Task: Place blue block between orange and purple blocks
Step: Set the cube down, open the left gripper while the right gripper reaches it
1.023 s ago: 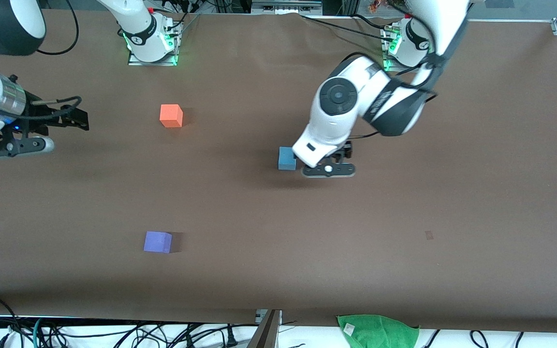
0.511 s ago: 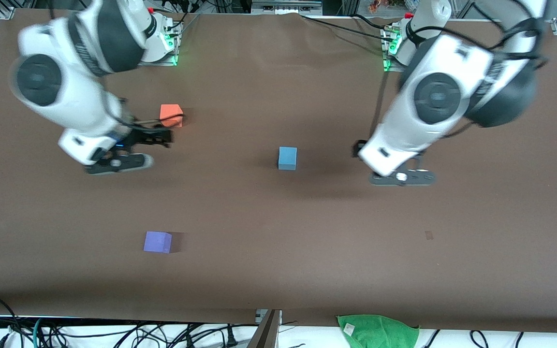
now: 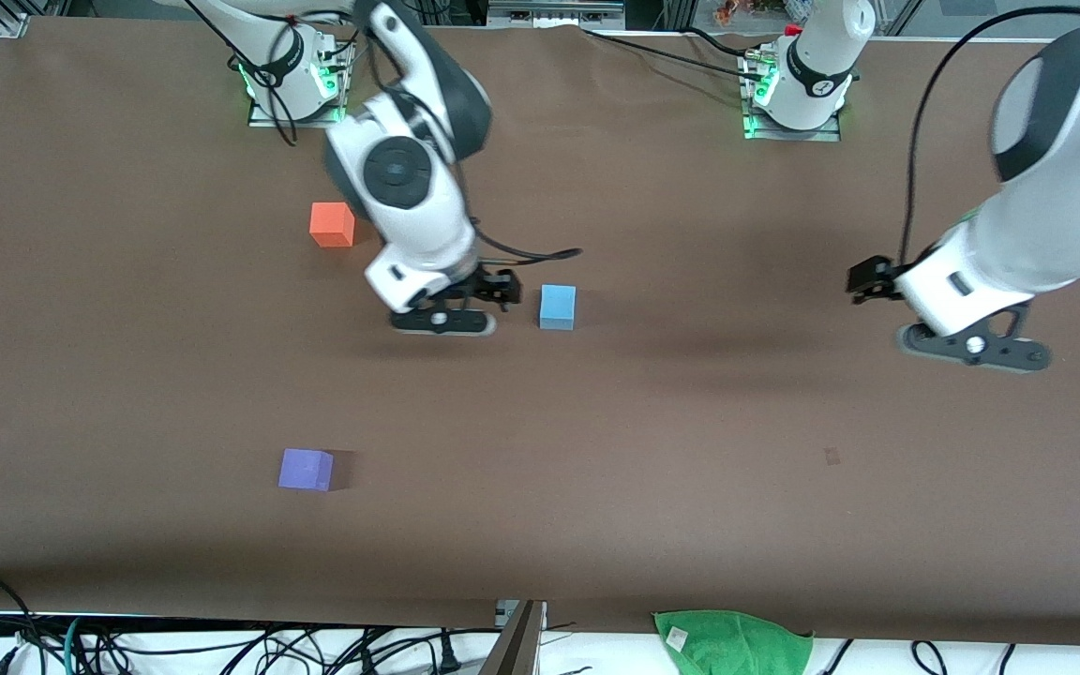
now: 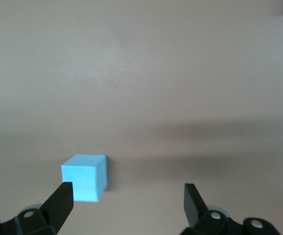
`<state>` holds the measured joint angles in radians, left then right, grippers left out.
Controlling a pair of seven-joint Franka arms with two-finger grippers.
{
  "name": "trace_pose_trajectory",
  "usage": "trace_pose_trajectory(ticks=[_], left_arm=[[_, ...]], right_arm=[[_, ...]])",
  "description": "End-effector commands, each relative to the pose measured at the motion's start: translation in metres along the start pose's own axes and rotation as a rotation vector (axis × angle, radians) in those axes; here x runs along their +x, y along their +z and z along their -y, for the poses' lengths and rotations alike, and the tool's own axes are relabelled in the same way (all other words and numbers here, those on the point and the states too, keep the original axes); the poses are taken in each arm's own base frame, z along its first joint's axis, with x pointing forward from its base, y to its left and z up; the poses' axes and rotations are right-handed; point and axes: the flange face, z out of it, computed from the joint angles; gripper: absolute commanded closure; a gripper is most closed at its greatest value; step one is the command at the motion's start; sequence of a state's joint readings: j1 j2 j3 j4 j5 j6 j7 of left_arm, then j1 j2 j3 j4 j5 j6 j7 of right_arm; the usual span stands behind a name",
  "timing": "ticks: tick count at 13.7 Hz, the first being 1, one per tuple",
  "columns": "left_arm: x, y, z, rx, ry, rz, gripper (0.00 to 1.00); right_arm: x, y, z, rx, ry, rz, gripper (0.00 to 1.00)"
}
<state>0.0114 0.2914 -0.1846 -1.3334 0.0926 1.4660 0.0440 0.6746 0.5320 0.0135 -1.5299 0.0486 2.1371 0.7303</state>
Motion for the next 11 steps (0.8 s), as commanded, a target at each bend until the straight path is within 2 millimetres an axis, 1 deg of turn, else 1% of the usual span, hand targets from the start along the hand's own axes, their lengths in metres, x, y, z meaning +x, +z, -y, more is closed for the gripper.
trace_pose_trajectory(ticks=[1, 2, 3, 6, 7, 9, 10, 11], left_arm=[[-0.044, -0.002, 0.018, 0.018, 0.033, -0.08, 0.0], [-0.048, -0.004, 0.029, 0.025, 0.01, -0.141, 0.0], [-0.047, -0.001, 0.032, 0.029, 0.004, -0.176, 0.0], [-0.052, 0.001, 0.044, 0.026, -0.05, -0.187, 0.0], [-0.056, 0.0, 0.055, 0.026, -0.07, -0.198, 0.0], [-0.069, 0.005, 0.055, 0.003, -0.079, -0.215, 0.0], [-0.078, 0.006, 0.06, -0.015, -0.095, -0.218, 0.0], [-0.082, 0.005, 0.062, -0.04, -0.106, -0.217, 0.0]], right_arm=[[-0.011, 0.036, 0.033, 0.013, 0.045, -0.067, 0.0], [-0.022, 0.048, 0.048, 0.025, 0.059, -0.08, 0.0], [-0.03, 0.062, 0.058, 0.021, 0.058, -0.089, 0.0], [-0.045, 0.092, 0.087, -0.006, 0.044, -0.124, 0.0], [-0.051, 0.1, 0.094, -0.01, 0.059, -0.128, 0.0], [-0.056, 0.114, 0.102, -0.028, 0.053, -0.146, 0.0], [-0.059, 0.122, 0.102, -0.044, 0.039, -0.151, 0.0], [-0.061, 0.127, 0.102, -0.06, 0.02, -0.161, 0.0]])
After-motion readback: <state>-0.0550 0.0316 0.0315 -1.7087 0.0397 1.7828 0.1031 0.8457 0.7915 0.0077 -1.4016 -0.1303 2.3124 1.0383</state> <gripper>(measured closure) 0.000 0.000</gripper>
